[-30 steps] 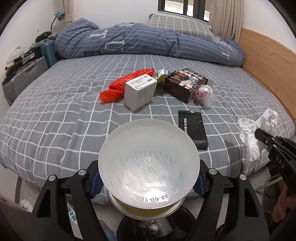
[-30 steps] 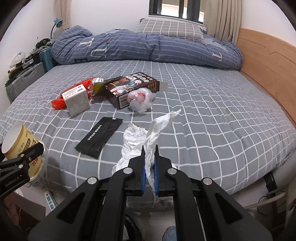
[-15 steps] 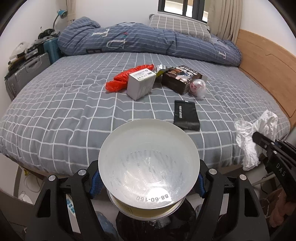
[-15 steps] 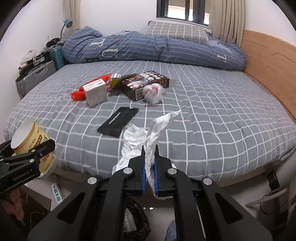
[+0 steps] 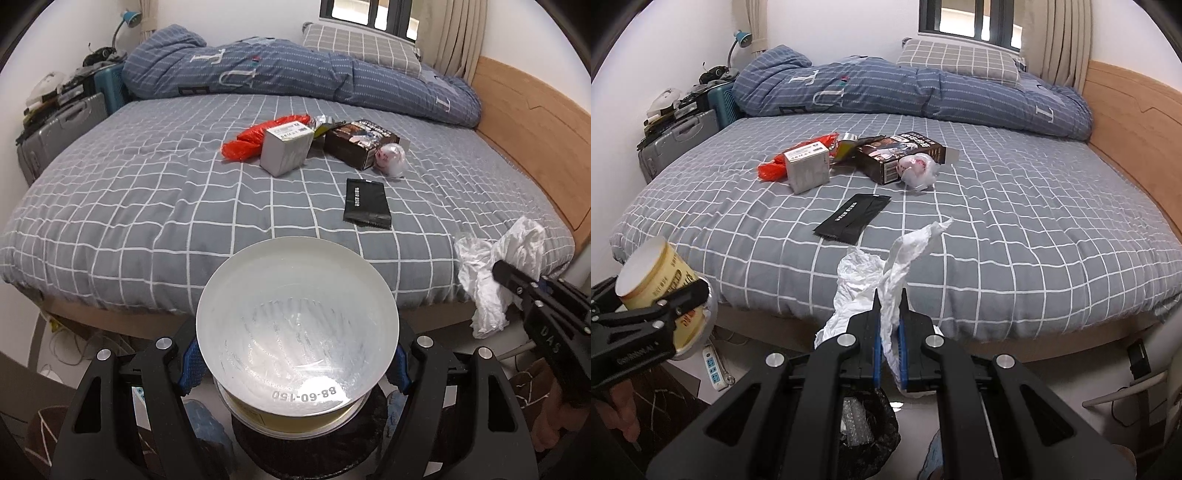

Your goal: Collect trash

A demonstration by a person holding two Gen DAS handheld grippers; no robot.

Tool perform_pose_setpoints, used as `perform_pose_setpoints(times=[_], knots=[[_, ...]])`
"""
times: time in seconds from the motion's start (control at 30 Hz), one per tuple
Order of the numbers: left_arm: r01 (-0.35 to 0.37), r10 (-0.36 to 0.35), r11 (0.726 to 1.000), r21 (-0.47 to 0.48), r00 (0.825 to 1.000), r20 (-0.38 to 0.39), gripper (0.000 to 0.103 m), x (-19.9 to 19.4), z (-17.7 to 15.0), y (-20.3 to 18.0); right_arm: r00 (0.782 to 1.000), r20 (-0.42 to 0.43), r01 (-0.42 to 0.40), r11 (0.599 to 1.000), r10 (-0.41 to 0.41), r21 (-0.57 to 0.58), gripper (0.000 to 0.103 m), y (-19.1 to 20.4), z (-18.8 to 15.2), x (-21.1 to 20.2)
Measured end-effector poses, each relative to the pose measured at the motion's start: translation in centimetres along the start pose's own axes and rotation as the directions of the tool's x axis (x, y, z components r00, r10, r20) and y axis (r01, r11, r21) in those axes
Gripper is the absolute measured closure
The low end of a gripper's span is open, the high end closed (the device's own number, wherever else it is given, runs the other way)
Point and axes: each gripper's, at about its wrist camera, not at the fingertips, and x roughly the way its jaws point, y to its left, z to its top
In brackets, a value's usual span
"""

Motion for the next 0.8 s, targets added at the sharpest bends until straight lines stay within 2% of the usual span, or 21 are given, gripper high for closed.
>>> perform_pose_setpoints(times=[0.13,0.4,0.6,0.8], knots=[[0.001,-0.001,1.0,-0.006,1.0,-0.007,0.03,-1.5,0.0,0.0,1.0,-0.014,-0.027,1.0,0.028,0.013,0.097,0.1,0.2,-0.6],[-0.01,0.009,1.0,-0.021,1.0,-0.018,0.03,-3.1,-0.6,0.5,1.0,-0.011,-0.011,1.0,0.011,-0.011,0.097,1.4,-0.2,-2.4],[-0.011,0.009,1.0,-0.025,0.998,-0.062,0.03,-1.0,-3.0,0.6,0.997,-0.078,-0.012,1.0,0.013,0.011,0.097,1.6,-2.7,-0.7],[-0.009,0.008,1.0,-0.012,0.991,-0.13,0.03,2.7,-5.5,0.5,0.987,-0.158,-0.011,1.0,0.014,0.02,0.097,1.3,-5.4,3.0]])
